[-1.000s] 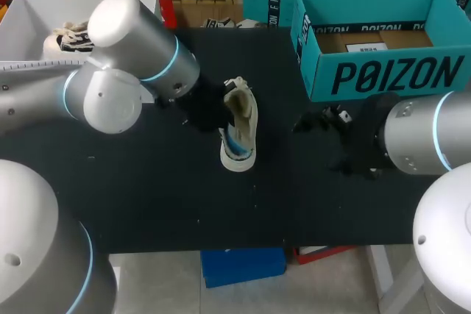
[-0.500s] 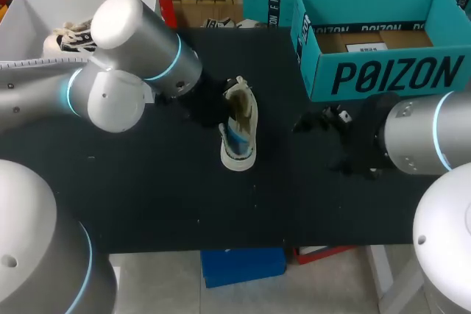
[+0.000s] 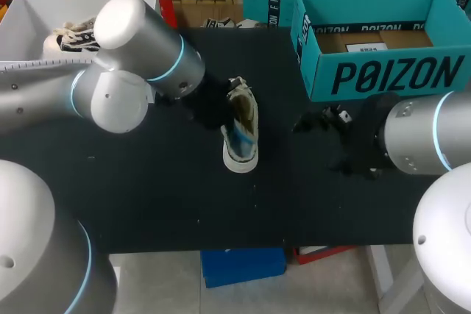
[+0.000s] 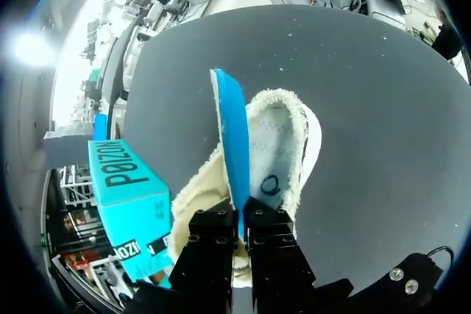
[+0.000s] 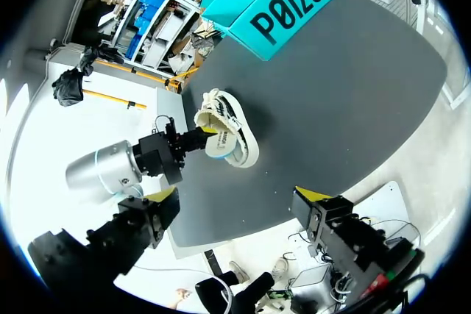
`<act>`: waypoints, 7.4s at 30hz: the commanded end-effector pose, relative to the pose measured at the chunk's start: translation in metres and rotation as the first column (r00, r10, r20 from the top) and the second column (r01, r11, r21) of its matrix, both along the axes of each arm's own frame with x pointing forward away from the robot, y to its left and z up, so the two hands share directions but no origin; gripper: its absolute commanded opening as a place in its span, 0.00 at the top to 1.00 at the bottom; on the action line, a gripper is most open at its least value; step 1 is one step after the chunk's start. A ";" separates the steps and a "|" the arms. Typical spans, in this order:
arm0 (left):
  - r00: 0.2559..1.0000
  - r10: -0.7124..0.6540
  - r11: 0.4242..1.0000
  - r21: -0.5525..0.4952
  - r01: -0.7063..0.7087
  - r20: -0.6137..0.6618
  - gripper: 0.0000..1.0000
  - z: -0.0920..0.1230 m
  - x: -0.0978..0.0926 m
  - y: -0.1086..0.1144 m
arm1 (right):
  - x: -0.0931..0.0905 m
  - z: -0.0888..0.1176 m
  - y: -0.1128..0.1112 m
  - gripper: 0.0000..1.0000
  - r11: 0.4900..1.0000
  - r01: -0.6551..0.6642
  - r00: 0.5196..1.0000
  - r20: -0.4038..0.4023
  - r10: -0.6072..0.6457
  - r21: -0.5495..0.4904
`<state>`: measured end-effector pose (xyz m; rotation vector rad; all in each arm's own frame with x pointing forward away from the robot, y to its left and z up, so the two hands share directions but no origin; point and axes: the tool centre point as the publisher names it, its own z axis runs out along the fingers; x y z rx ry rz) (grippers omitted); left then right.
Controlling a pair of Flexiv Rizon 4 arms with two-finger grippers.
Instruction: Take the shoe out of the shoebox, open the shoe tongue, remove and reinsert the insole, then place the shoe into the shoebox
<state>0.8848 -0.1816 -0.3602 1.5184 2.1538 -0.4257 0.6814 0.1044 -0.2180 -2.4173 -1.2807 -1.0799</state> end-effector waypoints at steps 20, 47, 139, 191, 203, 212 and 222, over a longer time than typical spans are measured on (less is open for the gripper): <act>0.999 -0.035 0.999 0.033 0.035 0.006 1.00 -0.012 0.001 -0.004 | -0.002 -0.003 0.005 0.00 1.000 0.025 1.000 0.018 -0.024 -0.007; 0.984 0.003 0.990 0.141 -0.028 0.176 1.00 -0.016 0.023 0.004 | -0.002 -0.003 0.005 0.00 1.000 0.025 1.000 0.018 -0.024 -0.007; 0.998 -0.025 0.997 0.068 0.029 -0.057 1.00 -0.008 -0.029 0.010 | -0.002 -0.003 0.005 0.00 1.000 0.025 1.000 0.018 -0.024 -0.007; 0.952 -0.151 0.960 0.190 0.206 -0.268 1.00 -0.015 -0.054 -0.001 | -0.002 -0.003 0.005 0.00 1.000 0.025 1.000 0.018 -0.024 -0.007; 0.942 -0.186 0.944 0.215 0.250 -0.279 1.00 -0.041 -0.051 -0.019 | -0.002 -0.003 0.005 0.00 1.000 0.025 1.000 0.018 -0.024 -0.007; 0.930 -0.196 0.929 0.245 0.278 -0.312 1.00 -0.066 -0.051 -0.025 | -0.002 -0.003 0.005 0.00 1.000 0.025 1.000 0.018 -0.024 -0.007; 0.928 -0.196 0.928 0.245 0.280 -0.315 1.00 -0.067 -0.047 -0.026 | -0.002 -0.003 0.005 0.00 1.000 0.025 1.000 0.018 -0.024 -0.007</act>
